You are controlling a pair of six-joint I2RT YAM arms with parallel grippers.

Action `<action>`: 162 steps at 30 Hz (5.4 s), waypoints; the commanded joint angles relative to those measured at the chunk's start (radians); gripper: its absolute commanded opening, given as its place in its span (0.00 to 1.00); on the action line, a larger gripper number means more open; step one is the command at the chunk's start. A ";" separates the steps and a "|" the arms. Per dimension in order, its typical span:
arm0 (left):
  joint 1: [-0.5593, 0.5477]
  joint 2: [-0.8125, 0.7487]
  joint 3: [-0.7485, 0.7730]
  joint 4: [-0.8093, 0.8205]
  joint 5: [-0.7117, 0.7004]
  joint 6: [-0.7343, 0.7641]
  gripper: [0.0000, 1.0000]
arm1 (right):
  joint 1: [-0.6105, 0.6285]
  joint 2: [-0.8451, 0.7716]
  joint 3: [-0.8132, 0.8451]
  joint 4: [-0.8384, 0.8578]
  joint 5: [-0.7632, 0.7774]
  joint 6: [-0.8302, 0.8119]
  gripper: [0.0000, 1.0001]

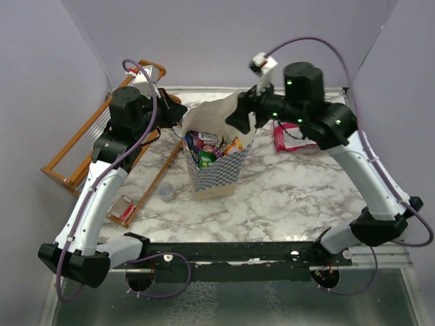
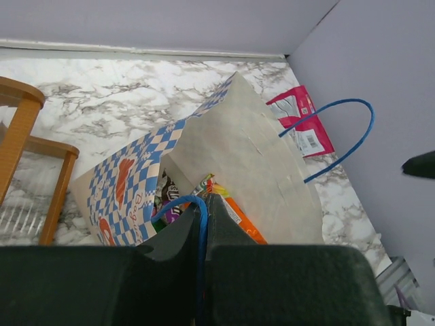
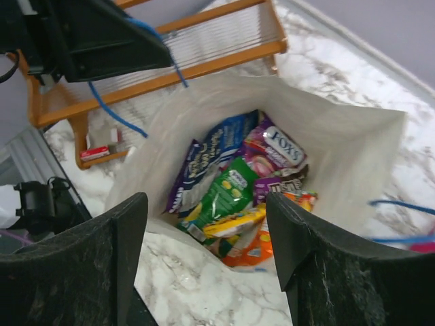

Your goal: Take the snacks out of the paper bag

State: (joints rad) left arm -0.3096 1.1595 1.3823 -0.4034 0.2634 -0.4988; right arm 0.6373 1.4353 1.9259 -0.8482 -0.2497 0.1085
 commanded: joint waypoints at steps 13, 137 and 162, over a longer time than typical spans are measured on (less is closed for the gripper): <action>0.001 -0.036 -0.014 0.141 0.027 -0.087 0.00 | 0.191 0.402 0.144 -0.167 0.255 0.030 0.81; -0.149 0.208 0.241 0.197 0.293 0.003 0.00 | 0.166 -0.135 -1.043 1.139 -0.067 -1.069 0.65; -0.151 0.193 0.224 0.246 0.286 -0.096 0.00 | 0.114 0.168 -0.828 0.949 0.040 -1.279 0.48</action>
State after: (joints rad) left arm -0.4603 1.3968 1.5795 -0.2440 0.5591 -0.5819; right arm 0.7574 1.5925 1.0985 0.1497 -0.2699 -1.1107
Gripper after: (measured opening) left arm 0.018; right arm 0.485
